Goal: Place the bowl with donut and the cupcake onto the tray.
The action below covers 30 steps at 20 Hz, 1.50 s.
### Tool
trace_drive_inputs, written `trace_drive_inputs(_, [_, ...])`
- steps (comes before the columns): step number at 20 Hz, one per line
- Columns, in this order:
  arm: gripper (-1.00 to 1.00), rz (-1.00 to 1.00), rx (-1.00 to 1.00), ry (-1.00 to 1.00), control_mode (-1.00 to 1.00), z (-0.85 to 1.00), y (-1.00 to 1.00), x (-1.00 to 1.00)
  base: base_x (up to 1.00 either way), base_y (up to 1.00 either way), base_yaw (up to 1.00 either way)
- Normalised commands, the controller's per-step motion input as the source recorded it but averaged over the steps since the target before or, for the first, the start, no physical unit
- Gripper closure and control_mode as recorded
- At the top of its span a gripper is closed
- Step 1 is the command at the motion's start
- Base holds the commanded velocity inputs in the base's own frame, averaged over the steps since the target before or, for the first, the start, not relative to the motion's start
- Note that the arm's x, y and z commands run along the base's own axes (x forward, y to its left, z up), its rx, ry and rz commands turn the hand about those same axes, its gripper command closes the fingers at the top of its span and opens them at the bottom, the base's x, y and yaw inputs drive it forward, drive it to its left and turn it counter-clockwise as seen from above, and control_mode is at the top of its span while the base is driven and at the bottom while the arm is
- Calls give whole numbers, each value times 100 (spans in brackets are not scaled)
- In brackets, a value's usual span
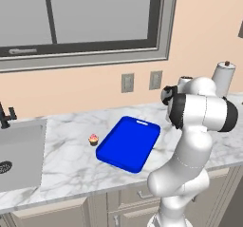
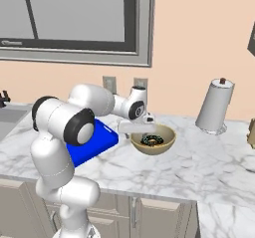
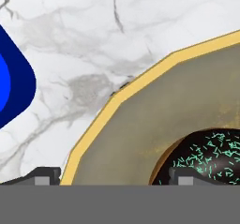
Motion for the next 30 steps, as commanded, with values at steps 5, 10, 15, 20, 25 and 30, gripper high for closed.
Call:
trace_drive_inputs(5, [-100,0,0,0,-100,0,0,0,0,0,0])
trace_drive_inputs(10, [-100,0,0,0,-100,0,0,0,0,0,0])
trace_drive_inputs(15, [100,0,0,0,-100,-5,0,0,0,0,0])
trace_drive_inputs(20, [100,0,0,0,-100,-1,0,0,0,0,0])
trace_drive_inputs(25, [100,0,0,0,-100,0,0,0,0,0,0])
trace_drive_inputs(30, [100,5,-2,0,-100,8,0,0,0,0,0])
